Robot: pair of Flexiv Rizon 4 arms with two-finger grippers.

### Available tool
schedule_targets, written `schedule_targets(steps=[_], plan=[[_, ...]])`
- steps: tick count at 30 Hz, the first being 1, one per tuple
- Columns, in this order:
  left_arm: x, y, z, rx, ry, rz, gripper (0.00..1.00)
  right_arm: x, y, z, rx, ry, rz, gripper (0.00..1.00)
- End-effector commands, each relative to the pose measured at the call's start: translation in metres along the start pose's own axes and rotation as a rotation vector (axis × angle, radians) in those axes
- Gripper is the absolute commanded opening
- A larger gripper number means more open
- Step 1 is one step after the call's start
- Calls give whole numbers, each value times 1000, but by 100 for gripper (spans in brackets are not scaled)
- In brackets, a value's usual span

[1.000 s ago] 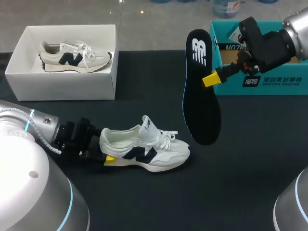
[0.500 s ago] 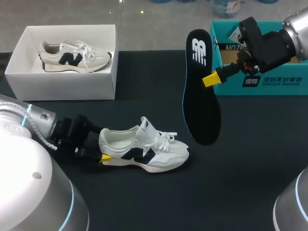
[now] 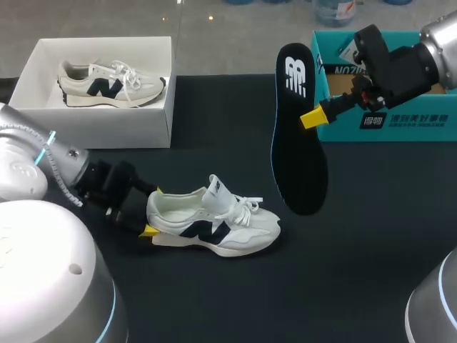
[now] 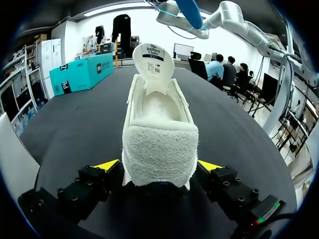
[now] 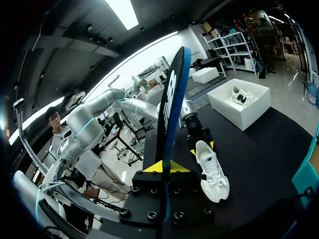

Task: Take the shoe out of the shoebox, open the shoe tongue, remove and reinsert the insole, then place the shoe into the shoebox

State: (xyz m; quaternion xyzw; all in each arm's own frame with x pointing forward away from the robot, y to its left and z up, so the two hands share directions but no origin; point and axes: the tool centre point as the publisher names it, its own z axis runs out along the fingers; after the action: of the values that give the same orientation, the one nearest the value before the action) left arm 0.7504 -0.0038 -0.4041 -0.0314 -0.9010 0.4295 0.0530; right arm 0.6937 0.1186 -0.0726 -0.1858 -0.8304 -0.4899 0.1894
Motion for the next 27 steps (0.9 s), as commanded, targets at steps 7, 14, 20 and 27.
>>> schedule_targets(steps=[7, 14, 20, 27], plan=[[0, -2, -3, -23, 0, -7, 100, -1, 1, 1, 3, 0, 1, 0], [2, -12, -25, -184, -57, 16, 100, -1, 1, 1, 3, 0, 1, 0], [7, -14, -31, -302, -7, 42, 100, -1, 1, 1, 3, 0, 1, 0], [12, -23, -26, -436, 22, 6, 100, -1, 1, 1, 3, 0, 1, 0]])
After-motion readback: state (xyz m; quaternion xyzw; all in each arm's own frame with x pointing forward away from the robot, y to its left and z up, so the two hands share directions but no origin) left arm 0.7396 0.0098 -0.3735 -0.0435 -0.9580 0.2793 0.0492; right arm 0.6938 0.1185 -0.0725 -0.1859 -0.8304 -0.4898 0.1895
